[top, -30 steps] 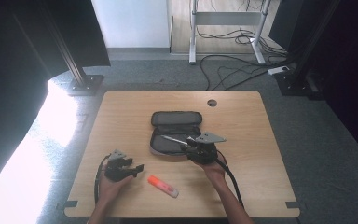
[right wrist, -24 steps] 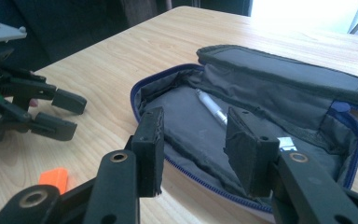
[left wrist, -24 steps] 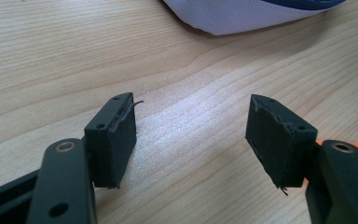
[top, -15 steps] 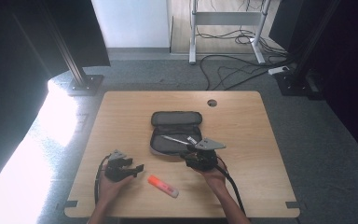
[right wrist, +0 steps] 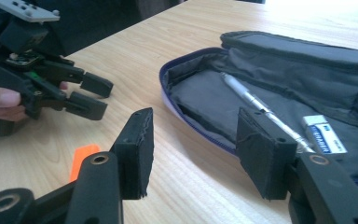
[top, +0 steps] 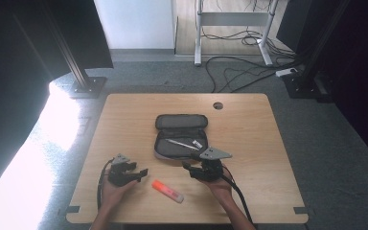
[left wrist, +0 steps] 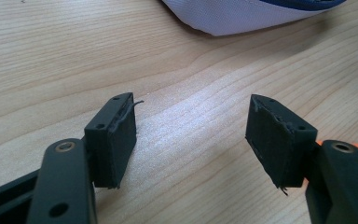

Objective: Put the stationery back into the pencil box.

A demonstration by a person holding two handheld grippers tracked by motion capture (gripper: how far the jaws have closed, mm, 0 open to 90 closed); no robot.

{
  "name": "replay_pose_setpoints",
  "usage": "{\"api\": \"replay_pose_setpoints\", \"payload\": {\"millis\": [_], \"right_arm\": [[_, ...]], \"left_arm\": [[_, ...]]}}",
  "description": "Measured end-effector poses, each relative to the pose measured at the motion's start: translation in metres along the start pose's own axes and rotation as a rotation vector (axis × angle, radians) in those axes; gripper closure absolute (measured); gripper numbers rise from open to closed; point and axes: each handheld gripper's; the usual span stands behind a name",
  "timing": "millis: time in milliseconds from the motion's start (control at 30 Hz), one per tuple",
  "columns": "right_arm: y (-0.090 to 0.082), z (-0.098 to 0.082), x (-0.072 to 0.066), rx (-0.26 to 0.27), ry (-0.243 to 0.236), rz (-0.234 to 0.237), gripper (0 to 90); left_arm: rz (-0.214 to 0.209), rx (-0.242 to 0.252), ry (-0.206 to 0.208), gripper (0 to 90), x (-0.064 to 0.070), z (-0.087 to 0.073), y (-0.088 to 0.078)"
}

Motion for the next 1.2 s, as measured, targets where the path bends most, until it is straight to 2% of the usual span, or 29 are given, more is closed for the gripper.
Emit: {"api": "replay_pose_setpoints", "payload": {"millis": [167, 400, 1200], "right_arm": [[0.001, -0.004, -0.004, -0.015, -0.004, 0.006, 44.9], [0.002, -0.011, -0.011, -0.012, -0.012, -0.010, 44.8], [0.014, -0.024, -0.038, -0.071, -0.006, 0.072, 45.8]], "left_arm": [[0.002, 0.001, 0.002, 33.8, 0.001, 0.000, 0.000], [-0.001, 0.002, 0.004, 33.8, 0.001, 0.000, 0.001], [0.001, 0.001, 0.014, 33.8, 0.002, 0.001, 0.002]]}}
Point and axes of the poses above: each handheld gripper's, and its own axes: y roughly forward along the jaws, z roughly out of its top, x roughly to its right, and after that the axes turned 6 degrees about y, right-handed
